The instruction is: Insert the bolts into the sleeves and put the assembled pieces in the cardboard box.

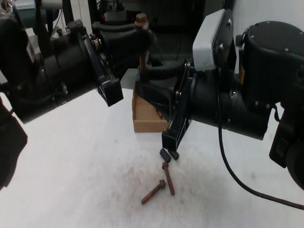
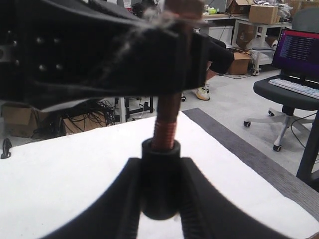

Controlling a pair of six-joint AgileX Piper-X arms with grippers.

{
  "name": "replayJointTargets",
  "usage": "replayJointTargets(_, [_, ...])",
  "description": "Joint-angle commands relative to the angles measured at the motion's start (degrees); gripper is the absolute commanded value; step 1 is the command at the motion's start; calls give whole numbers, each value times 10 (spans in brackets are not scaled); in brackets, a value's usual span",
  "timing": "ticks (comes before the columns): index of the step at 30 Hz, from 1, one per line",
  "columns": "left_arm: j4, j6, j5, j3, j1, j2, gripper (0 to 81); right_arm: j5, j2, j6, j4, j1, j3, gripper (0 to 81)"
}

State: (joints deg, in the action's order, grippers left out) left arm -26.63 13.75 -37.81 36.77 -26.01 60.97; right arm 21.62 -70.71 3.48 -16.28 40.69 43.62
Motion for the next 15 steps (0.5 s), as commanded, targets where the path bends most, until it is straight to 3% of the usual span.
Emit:
replayJointTargets(1, [31, -7, -9, 1, -3, 1, 0, -4, 7, -1, -20, -2, 9, 8])
replayJointTargets(5, [77, -24, -16, 1, -3, 1, 44, -4, 7, -1, -20, -2, 9, 8])
replayJointTargets(12, [80, -31, -38, 1, -3, 1, 474, -4, 7, -1, -20, -2, 9, 8])
replayJointTargets(15, [80, -31, -27, 1, -3, 1, 529, -4, 7, -1, -20, -2, 9, 8])
